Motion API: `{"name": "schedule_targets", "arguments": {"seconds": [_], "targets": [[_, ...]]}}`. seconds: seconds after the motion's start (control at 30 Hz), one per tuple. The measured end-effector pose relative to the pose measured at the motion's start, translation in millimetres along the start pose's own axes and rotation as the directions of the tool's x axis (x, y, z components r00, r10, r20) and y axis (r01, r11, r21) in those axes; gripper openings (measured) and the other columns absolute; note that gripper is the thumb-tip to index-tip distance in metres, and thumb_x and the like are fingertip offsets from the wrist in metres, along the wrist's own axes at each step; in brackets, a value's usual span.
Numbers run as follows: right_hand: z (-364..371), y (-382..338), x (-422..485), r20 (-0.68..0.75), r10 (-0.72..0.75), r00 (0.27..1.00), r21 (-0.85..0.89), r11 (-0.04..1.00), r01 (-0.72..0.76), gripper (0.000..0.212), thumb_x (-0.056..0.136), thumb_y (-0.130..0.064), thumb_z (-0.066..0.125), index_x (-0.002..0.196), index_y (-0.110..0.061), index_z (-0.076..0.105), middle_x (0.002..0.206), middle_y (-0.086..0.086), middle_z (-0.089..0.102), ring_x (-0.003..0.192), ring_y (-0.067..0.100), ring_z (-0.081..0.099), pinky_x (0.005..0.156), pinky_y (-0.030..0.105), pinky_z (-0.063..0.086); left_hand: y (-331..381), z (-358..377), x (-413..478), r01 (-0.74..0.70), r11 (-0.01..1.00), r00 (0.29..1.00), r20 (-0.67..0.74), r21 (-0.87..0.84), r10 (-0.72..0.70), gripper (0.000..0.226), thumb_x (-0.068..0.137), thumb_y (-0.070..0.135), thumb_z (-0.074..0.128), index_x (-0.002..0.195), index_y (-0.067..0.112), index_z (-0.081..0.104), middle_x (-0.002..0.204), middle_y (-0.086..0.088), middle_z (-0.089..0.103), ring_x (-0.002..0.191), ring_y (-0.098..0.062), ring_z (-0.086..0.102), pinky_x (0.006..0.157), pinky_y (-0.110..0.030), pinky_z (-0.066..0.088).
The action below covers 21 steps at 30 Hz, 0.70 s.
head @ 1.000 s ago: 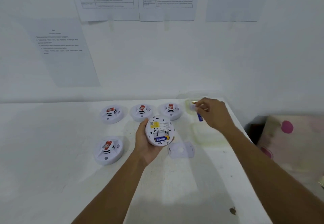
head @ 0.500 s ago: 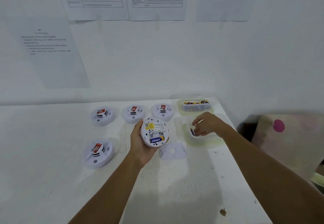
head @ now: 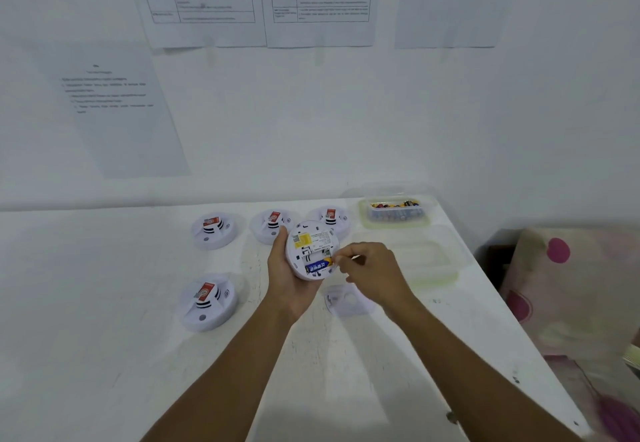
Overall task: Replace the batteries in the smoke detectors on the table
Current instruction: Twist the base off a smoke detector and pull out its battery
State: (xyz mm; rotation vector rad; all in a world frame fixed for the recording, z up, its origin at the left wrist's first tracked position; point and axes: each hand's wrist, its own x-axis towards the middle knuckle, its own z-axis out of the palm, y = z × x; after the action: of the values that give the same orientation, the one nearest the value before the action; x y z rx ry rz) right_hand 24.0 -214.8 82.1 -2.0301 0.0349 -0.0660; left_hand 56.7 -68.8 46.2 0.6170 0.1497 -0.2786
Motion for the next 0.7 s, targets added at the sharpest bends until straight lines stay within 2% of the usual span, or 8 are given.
{"name": "schedule_targets", "arguments": {"seconds": [0.1,0.17,0.3,0.4,0.47,0.57,0.7], "targets": [[15.5,3.0,-2.2,-0.051,0.031,0.998,0.072,0.997,-0.027,0.018,0.09,-0.011,0.06,0.095,-0.014,0.077,0.094,-0.002,0.074,0.083,0.01,0.068,0.082,0.035,0.058,1.1,-1.4,-3.2,-0.044,0.998,0.999,-0.026,0.054,0.045,0.047,0.097,0.05,0.042,0.115,0.016,0.068,0.116,-0.015,0.07,0.106,-0.031,0.063,0.094,-0.043,0.046],[22.1,1.4,-3.0,-0.044,0.123,0.991,0.165,0.98,-0.114,0.021,0.091,-0.009,0.056,0.097,-0.013,0.076,0.099,0.001,0.073,0.091,0.016,0.068,0.083,0.036,0.058,0.6,-3.1,-4.6,-0.062,0.994,0.997,-0.038,0.089,0.066,0.046,0.098,0.05,0.04,0.114,0.017,0.069,0.113,-0.013,0.071,0.102,-0.029,0.065,0.089,-0.041,0.048],[28.5,-4.2,-4.5,0.051,0.268,0.962,0.371,0.889,-0.268,0.021,0.092,-0.005,0.052,0.094,-0.007,0.073,0.101,0.009,0.072,0.099,0.024,0.066,0.079,0.033,0.057,-0.7,-9.1,-4.1,-0.113,0.987,0.991,-0.059,0.113,0.121,0.047,0.097,0.049,0.042,0.121,0.017,0.065,0.116,-0.014,0.07,0.104,-0.029,0.064,0.089,-0.042,0.051],[28.5,-7.1,-7.1,0.083,0.285,0.955,0.466,0.836,-0.29,0.019,0.093,-0.005,0.053,0.089,-0.004,0.071,0.096,0.012,0.073,0.094,0.022,0.067,0.077,0.033,0.055,1.0,-10.9,-4.4,-0.126,0.985,0.991,-0.035,0.122,0.131,0.045,0.099,0.048,0.038,0.111,0.018,0.068,0.104,-0.011,0.073,0.094,-0.026,0.067,0.085,-0.041,0.05],[28.4,-9.0,-6.8,0.038,0.263,0.964,0.435,0.864,-0.252,0.016,0.092,-0.01,0.058,0.084,-0.007,0.071,0.09,0.008,0.073,0.087,0.018,0.066,0.075,0.032,0.055,2.4,-11.0,-3.8,-0.122,0.985,0.992,-0.028,0.122,0.126,0.045,0.1,0.048,0.036,0.105,0.02,0.071,0.1,-0.009,0.074,0.09,-0.025,0.067,0.085,-0.042,0.048],[30.2,-10.6,-7.0,-0.112,0.145,0.983,0.294,0.95,-0.107,0.01,0.087,-0.015,0.069,0.077,-0.014,0.068,0.08,0.0,0.072,0.076,0.011,0.067,0.064,0.023,0.053,1.8,-7.9,-3.0,-0.109,0.985,0.994,-0.017,0.135,0.112,0.045,0.099,0.049,0.036,0.108,0.02,0.07,0.103,-0.009,0.074,0.094,-0.025,0.066,0.088,-0.041,0.049],[18.9,-14.4,0.0,-0.12,0.006,0.993,0.24,0.971,0.023,0.014,0.081,-0.007,0.073,0.075,-0.016,0.065,0.078,-0.001,0.072,0.073,0.01,0.068,0.066,0.024,0.054,-3.1,-0.3,-2.6,-0.068,0.993,0.998,-0.001,0.098,0.069,0.05,0.096,0.05,0.041,0.104,0.015,0.075,0.113,-0.015,0.07,0.102,-0.028,0.065,0.095,-0.043,0.047]]}}
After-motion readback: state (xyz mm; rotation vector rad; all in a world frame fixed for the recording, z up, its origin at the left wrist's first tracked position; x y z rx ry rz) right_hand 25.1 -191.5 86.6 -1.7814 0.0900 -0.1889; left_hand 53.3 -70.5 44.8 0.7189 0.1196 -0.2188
